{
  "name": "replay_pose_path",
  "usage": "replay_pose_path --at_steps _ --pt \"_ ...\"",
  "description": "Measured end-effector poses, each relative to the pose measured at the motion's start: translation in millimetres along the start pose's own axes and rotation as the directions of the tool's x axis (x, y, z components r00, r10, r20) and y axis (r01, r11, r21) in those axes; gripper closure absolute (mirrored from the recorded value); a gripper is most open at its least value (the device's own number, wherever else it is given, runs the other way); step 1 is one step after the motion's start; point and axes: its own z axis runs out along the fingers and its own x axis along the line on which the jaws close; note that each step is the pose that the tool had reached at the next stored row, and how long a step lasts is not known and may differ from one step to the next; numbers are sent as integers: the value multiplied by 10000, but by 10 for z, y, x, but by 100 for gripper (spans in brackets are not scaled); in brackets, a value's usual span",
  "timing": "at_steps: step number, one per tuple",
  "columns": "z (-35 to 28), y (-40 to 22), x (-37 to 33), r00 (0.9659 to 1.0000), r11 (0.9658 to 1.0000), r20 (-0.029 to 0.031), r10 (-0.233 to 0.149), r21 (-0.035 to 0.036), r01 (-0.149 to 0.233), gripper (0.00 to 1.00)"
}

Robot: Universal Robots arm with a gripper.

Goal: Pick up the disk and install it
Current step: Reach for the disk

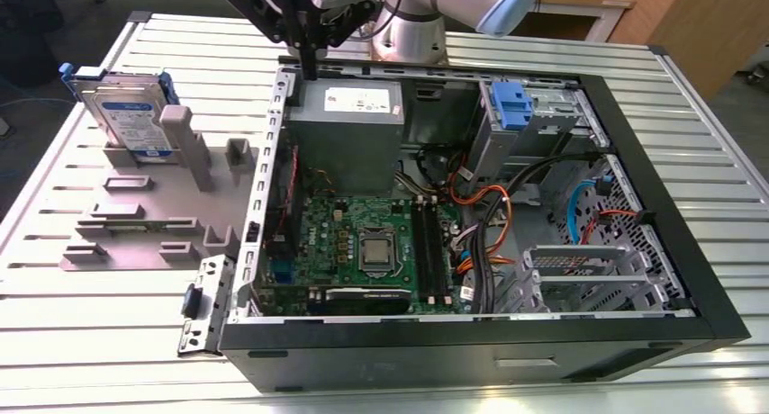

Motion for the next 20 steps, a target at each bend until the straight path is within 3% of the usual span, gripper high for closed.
replay_pose_path --at_steps 20 --pt "-1 -4 51 10000 10000 0 0 0 0 89"
